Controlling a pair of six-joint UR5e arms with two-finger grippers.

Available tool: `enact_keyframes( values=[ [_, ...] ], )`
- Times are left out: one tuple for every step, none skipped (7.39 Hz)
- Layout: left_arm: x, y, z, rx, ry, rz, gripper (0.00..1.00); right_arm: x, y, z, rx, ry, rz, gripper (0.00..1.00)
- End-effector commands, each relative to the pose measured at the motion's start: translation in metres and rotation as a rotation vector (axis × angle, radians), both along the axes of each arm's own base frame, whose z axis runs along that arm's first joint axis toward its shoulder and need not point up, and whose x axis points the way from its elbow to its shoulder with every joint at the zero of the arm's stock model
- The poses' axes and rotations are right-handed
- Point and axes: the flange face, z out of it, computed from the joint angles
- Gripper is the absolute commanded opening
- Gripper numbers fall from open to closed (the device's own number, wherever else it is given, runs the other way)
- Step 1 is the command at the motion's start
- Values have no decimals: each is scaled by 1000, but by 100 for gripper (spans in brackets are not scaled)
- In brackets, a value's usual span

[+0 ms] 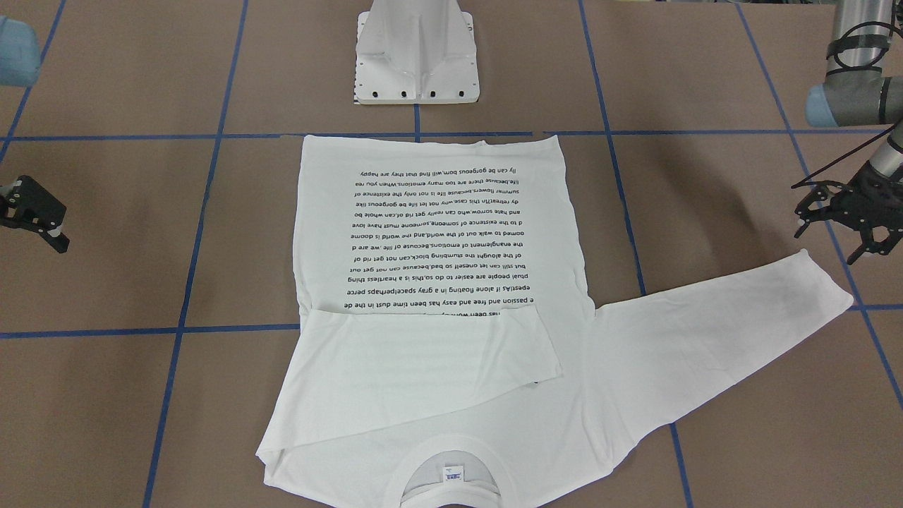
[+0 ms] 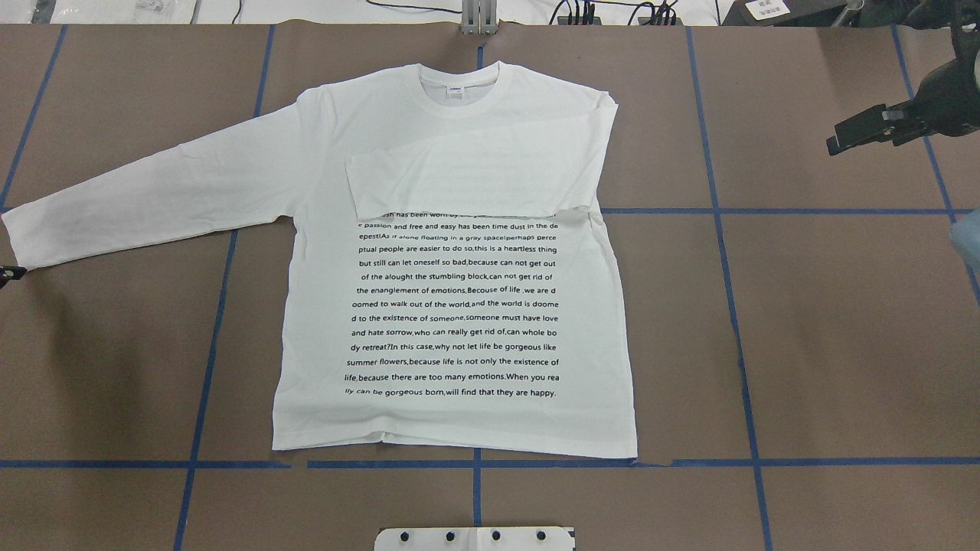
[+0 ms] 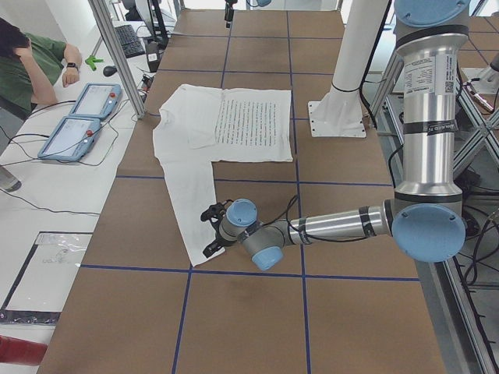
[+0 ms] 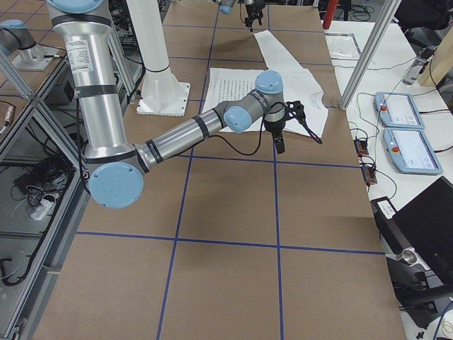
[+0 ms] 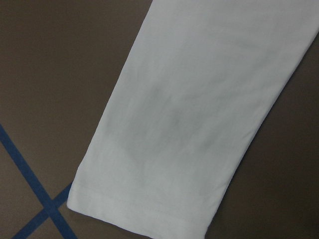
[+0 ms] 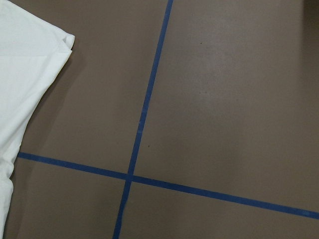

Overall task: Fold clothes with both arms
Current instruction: 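Grasp the sleeve cuff nearest the left gripper and lift it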

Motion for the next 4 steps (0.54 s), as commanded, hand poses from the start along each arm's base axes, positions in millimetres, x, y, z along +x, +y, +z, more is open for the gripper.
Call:
enact_keyframes(
  values=[
    [6,-9,6,-8,-7,3,81,-1,0,1,0,3,0,100],
    [7,-9,7,-9,-8,4,79,-1,0,1,0,3,0,100],
    [11,-6,8,-11,-9,13,79,-1,0,2,0,5,0,100],
    [16,-4,11,-15,-11,26,79,-1,0,2,0,5,0,100]
  ],
)
